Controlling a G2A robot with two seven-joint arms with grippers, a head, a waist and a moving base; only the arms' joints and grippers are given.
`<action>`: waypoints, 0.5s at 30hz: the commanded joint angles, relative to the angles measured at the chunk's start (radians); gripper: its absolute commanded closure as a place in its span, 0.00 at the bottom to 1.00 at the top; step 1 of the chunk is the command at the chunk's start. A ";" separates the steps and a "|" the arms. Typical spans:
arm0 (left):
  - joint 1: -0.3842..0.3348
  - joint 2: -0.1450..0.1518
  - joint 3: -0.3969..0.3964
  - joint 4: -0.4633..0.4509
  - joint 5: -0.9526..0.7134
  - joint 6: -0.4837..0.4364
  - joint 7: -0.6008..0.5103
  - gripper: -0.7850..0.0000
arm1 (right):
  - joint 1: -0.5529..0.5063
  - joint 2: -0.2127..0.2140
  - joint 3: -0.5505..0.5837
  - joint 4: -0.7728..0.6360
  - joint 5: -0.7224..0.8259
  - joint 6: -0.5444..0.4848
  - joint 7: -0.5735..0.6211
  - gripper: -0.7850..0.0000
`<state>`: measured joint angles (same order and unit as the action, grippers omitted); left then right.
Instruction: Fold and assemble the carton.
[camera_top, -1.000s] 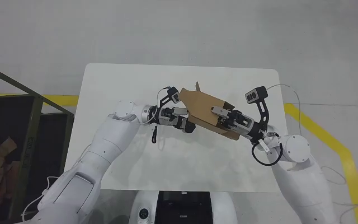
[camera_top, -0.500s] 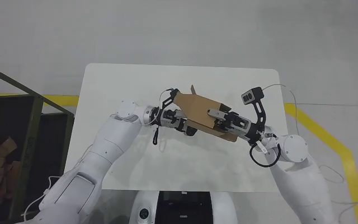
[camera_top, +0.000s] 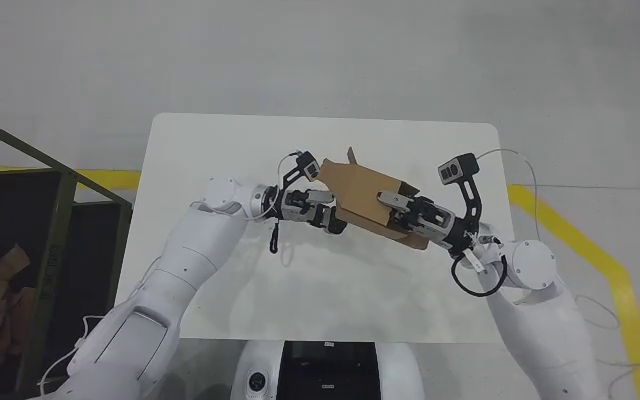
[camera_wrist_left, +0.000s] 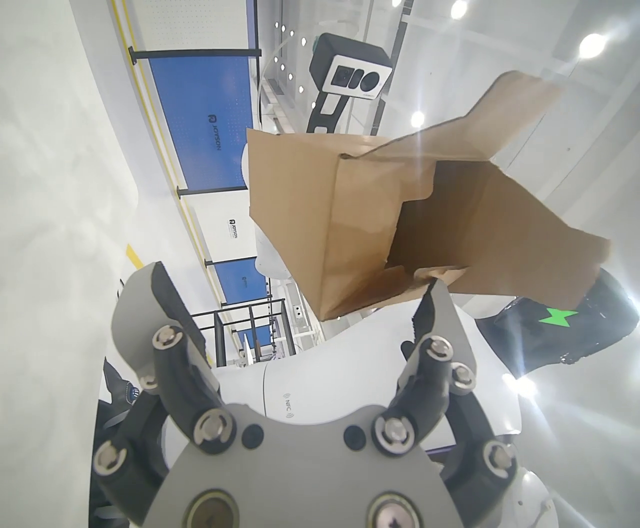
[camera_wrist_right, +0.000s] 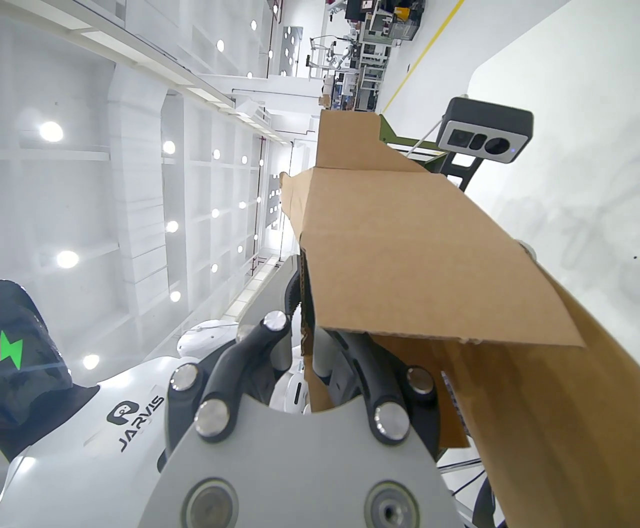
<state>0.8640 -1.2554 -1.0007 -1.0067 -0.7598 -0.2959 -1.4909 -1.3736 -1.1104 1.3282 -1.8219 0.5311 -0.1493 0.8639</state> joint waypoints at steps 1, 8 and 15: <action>0.001 0.003 -0.009 0.001 0.006 0.003 -0.001 0.00 | -0.003 0.001 0.005 -0.001 0.006 0.004 0.009 1.00; 0.000 0.013 -0.040 0.012 0.022 0.003 0.007 0.00 | -0.023 0.006 0.016 -0.013 0.062 0.022 0.095 1.00; -0.009 0.019 -0.055 0.036 0.043 -0.004 0.011 0.00 | -0.045 0.013 0.026 -0.028 0.091 0.043 0.182 1.00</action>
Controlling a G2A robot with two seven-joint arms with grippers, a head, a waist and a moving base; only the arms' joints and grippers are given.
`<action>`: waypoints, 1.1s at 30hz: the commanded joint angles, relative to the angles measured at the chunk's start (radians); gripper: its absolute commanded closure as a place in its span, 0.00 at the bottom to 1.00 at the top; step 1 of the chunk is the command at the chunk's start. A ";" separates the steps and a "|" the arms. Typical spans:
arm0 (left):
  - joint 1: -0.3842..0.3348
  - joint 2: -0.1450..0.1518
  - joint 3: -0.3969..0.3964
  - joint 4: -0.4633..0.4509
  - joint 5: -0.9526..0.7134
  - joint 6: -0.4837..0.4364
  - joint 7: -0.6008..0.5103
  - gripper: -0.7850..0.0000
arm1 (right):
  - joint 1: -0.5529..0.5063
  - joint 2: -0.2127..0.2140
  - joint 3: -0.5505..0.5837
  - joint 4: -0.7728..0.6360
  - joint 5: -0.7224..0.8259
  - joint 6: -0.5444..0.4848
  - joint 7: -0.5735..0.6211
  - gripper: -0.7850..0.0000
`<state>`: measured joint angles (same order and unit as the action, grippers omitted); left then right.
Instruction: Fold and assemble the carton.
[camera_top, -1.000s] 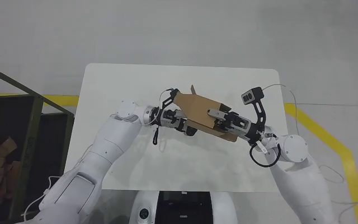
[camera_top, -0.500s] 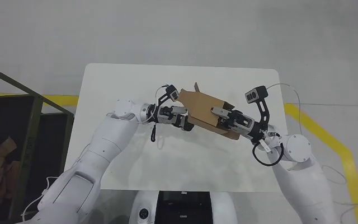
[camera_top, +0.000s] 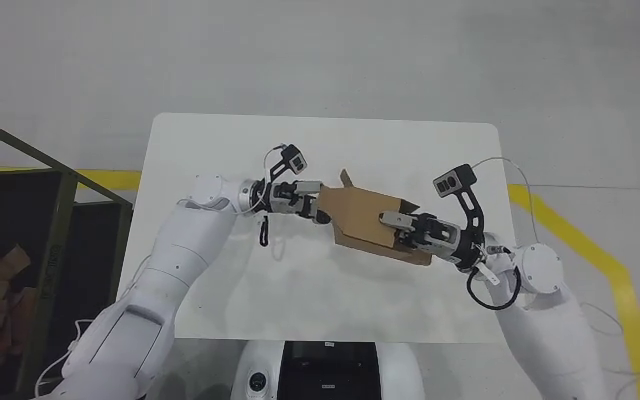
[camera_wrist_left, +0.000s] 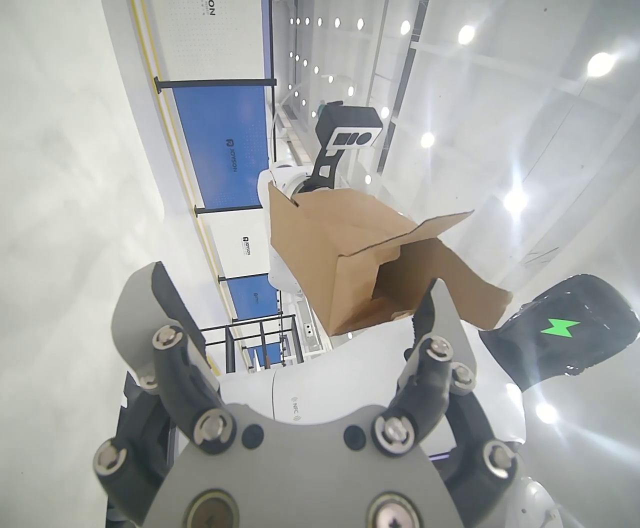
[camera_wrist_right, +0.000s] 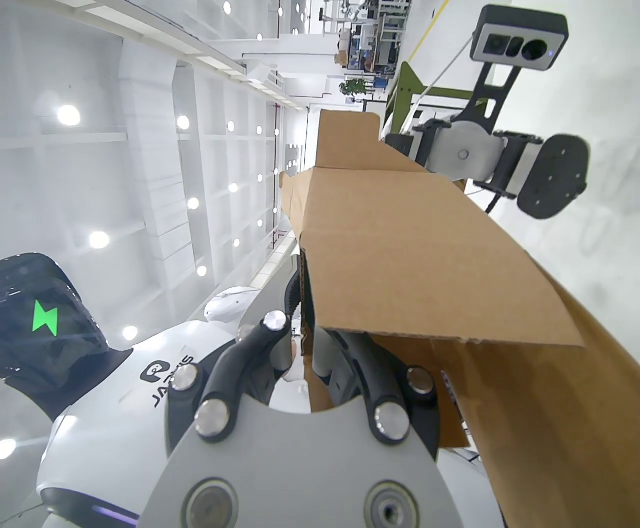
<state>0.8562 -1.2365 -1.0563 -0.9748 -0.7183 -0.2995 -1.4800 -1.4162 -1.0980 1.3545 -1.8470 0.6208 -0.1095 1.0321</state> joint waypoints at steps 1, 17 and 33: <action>-0.003 -0.001 0.002 0.007 0.003 -0.001 0.001 0.00 | -0.004 0.002 -0.002 -0.006 0.002 0.006 0.030 1.00; -0.060 -0.042 0.088 0.044 -0.035 -0.012 -0.029 0.00 | -0.005 0.000 -0.081 0.001 0.015 0.029 0.064 1.00; -0.027 -0.029 0.061 0.015 -0.026 0.004 -0.044 0.00 | 0.008 0.004 -0.059 0.039 -0.009 0.033 -0.017 1.00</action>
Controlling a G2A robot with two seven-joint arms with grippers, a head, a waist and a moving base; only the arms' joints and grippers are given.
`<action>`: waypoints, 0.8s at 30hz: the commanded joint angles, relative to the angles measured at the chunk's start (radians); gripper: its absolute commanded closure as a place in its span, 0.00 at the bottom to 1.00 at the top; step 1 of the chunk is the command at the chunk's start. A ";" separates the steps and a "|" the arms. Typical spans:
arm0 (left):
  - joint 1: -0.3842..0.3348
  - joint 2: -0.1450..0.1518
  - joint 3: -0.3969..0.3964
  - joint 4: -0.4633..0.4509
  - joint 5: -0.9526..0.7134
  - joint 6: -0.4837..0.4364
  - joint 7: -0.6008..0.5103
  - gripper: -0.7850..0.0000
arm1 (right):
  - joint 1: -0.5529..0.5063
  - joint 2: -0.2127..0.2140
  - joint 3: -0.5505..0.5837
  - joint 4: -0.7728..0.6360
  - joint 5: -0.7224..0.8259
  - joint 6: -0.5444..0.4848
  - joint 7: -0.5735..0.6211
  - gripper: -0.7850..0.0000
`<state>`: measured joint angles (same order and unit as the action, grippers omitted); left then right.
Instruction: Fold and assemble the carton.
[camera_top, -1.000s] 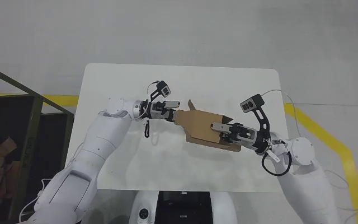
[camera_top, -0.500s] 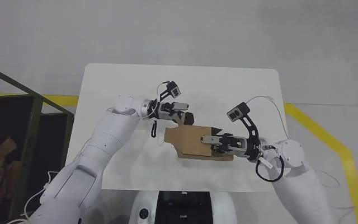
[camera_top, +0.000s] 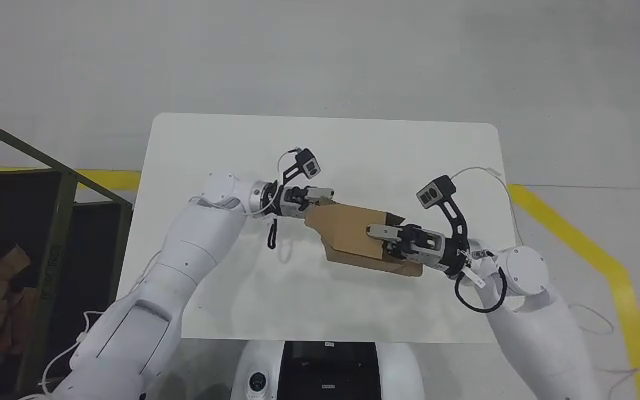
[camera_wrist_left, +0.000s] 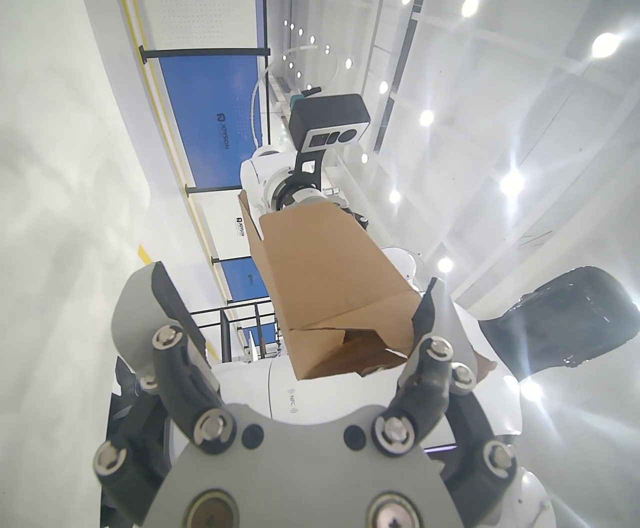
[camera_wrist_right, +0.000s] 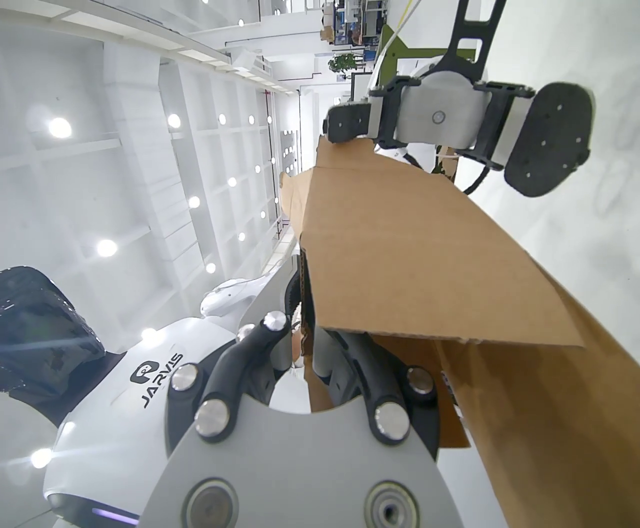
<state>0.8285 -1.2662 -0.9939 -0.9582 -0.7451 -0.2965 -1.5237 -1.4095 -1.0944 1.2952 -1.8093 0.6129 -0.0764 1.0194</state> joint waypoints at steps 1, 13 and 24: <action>0.003 0.001 -0.003 -0.003 0.002 0.001 -0.001 0.00 | 0.002 0.000 0.000 0.002 -0.002 -0.001 -0.009 1.00; 0.024 0.006 -0.005 -0.032 0.004 0.012 -0.012 0.00 | 0.010 0.000 0.005 0.010 -0.018 -0.004 -0.062 1.00; 0.023 -0.002 0.028 -0.039 -0.012 0.014 -0.012 0.00 | 0.017 -0.001 0.000 0.010 -0.010 -0.010 -0.069 1.00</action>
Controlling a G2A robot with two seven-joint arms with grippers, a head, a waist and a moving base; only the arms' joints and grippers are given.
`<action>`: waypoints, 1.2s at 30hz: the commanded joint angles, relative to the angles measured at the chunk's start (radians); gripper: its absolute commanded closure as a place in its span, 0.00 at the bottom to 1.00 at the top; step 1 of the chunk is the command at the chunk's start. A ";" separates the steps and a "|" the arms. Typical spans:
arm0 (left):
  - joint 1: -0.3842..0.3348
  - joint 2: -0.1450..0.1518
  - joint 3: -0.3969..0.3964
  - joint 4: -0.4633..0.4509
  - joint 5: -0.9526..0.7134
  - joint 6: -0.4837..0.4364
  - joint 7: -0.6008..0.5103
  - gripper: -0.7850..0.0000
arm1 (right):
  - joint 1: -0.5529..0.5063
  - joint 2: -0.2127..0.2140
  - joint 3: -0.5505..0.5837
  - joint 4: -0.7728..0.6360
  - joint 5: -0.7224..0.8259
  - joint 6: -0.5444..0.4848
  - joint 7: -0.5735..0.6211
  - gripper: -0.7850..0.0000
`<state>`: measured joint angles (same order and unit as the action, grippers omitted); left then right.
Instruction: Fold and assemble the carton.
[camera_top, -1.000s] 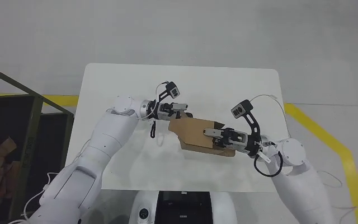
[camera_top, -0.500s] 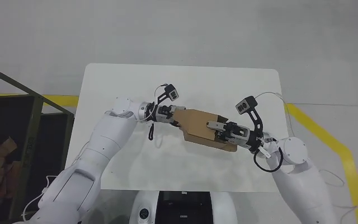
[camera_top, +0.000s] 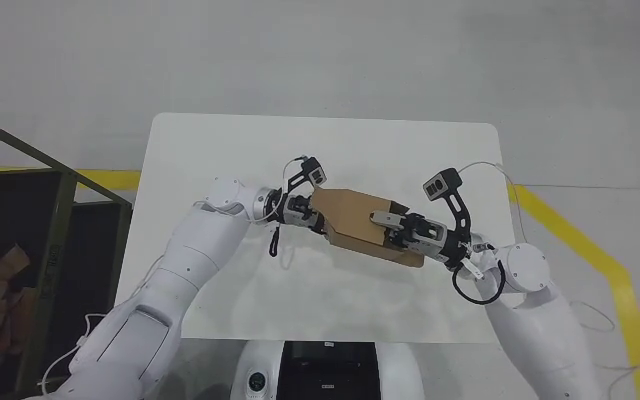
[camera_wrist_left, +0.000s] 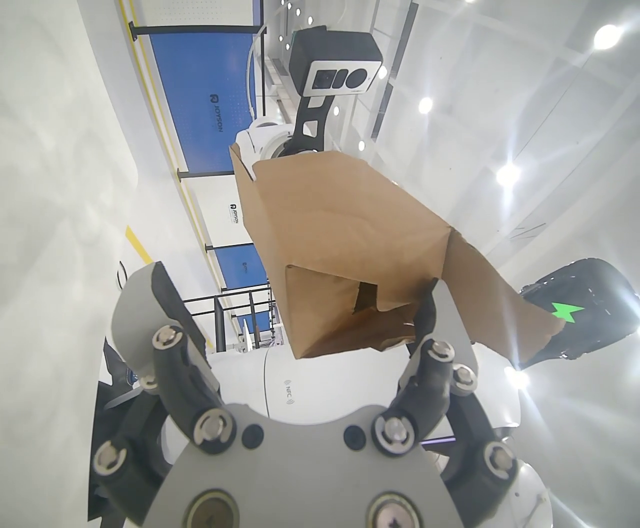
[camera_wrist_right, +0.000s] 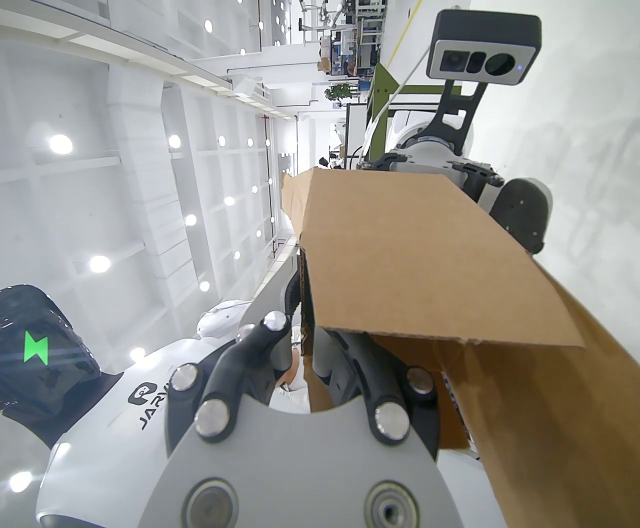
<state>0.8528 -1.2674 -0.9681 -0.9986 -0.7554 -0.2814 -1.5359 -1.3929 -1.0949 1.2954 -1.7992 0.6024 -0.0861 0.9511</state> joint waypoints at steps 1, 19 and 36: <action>-0.003 -0.002 0.006 0.002 -0.004 -0.002 0.000 0.00 | 0.001 0.000 -0.001 0.000 0.000 -0.001 -0.001 1.00; -0.003 0.008 -0.019 0.014 0.002 -0.003 0.000 0.00 | -0.005 0.003 0.024 0.010 0.012 -0.010 -0.004 1.00; 0.015 0.040 -0.113 -0.044 0.023 -0.019 0.017 0.00 | -0.010 0.014 0.045 0.023 -0.034 0.024 0.028 1.00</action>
<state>0.8674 -1.2295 -1.0757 -1.0368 -0.7340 -0.3007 -1.5193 -1.4026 -1.0818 1.3398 -1.7771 0.5717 -0.0637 0.9804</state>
